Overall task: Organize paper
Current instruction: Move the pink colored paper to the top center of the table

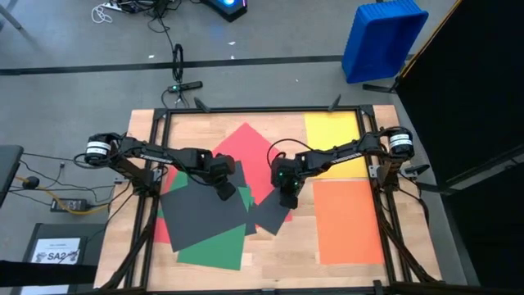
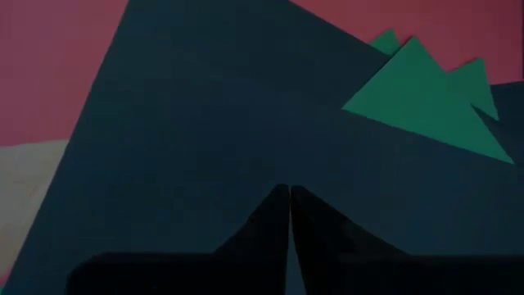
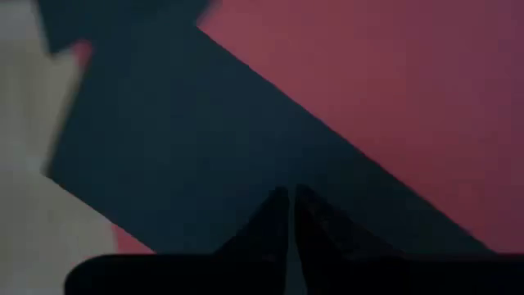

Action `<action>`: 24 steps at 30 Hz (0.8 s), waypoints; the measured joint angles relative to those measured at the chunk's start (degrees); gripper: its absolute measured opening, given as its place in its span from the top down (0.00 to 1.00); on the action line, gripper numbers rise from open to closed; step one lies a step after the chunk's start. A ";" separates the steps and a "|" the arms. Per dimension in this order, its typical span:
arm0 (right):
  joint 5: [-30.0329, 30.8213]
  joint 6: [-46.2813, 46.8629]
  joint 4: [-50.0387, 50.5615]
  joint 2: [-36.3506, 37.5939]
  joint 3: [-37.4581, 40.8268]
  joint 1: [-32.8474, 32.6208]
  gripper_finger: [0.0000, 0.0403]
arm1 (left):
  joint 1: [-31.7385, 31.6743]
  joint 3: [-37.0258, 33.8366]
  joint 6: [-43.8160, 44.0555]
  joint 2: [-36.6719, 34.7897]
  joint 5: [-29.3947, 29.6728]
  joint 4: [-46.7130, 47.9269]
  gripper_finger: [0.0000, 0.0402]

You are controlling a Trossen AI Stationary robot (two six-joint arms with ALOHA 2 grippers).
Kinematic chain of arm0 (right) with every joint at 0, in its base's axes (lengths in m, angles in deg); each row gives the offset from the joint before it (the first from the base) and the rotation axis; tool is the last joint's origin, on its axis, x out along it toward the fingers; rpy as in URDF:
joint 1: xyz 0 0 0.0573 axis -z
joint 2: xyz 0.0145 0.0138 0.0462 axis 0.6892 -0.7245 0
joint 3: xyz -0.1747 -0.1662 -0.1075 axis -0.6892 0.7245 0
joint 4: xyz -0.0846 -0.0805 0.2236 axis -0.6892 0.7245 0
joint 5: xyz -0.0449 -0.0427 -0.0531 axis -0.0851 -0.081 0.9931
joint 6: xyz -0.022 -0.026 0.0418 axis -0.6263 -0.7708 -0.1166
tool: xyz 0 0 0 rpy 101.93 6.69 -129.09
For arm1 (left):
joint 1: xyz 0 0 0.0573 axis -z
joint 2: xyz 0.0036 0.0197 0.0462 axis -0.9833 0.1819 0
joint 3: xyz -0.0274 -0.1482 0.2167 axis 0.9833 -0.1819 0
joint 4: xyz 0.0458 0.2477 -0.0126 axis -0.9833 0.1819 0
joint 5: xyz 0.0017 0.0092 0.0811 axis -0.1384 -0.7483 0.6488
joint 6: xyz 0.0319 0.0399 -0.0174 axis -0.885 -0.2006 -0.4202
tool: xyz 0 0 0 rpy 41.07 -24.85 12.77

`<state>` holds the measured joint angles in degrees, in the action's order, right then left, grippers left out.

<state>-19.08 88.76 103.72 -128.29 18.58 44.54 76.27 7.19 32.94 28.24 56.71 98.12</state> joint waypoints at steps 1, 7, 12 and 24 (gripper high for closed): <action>-0.52 0.22 -1.45 0.00 -0.02 -0.35 1.00 | 0.00 0.00 0.00 0.02 0.03 -0.21 1.00; 6.54 -1.58 5.25 0.33 -2.90 -0.71 1.00 | 0.00 0.00 0.02 0.00 0.07 -1.06 1.00; 11.85 -2.25 13.63 0.33 -2.76 1.08 1.00 | 0.00 0.00 0.08 0.00 0.07 -0.72 1.00; 9.10 -0.27 11.46 0.57 1.26 3.39 1.00 | 0.04 0.00 1.70 0.00 0.14 -0.78 1.00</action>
<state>-9.97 88.49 115.18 -127.71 19.83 47.93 76.32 7.19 34.64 28.24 56.85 97.34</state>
